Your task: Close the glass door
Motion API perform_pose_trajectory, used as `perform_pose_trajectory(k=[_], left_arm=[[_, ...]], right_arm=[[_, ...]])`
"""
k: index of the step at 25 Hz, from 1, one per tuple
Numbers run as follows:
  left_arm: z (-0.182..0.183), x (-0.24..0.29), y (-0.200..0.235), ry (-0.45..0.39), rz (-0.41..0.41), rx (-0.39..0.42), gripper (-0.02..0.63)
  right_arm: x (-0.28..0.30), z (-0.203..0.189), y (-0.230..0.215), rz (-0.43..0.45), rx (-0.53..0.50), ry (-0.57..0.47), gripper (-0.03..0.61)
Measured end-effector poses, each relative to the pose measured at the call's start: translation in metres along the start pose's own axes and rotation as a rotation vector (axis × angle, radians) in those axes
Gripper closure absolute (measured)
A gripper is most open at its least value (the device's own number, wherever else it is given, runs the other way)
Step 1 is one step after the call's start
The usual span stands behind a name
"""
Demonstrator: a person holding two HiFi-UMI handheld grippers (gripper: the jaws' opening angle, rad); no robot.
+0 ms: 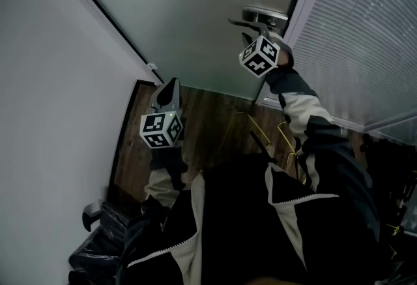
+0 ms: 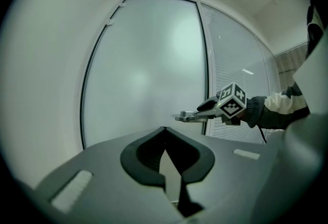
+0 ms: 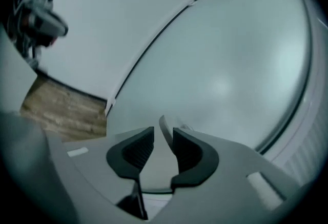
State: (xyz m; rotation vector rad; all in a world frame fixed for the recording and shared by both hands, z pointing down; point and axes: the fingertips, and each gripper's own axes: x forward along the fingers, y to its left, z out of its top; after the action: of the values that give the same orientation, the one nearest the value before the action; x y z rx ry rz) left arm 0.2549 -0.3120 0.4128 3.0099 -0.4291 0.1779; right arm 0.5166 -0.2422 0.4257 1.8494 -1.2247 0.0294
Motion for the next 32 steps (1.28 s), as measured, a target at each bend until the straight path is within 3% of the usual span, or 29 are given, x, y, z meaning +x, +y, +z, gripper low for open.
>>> perform_pose_trajectory(k=[4, 9, 16, 32], left_arm=[[0.011, 0.016, -0.013, -0.012, -0.050, 0.002, 0.609], [0.024, 0.028, -0.027, -0.026, -0.085, 0.014, 0.609], [0.027, 0.033, -0.032, -0.014, -0.096, 0.029, 0.610], [0.024, 0.028, -0.022, -0.006, -0.072, 0.027, 0.609]], right_arm=[[-0.057, 0.028, 0.013, 0.039, 0.351, -0.206, 0.556], [-0.097, 0.031, 0.042, 0.053, 0.567, -0.299, 0.574], [-0.112, 0.022, 0.063, 0.079, 0.640, -0.294, 0.577], [-0.109, 0.034, 0.070, 0.093, 0.622, -0.302, 0.577]])
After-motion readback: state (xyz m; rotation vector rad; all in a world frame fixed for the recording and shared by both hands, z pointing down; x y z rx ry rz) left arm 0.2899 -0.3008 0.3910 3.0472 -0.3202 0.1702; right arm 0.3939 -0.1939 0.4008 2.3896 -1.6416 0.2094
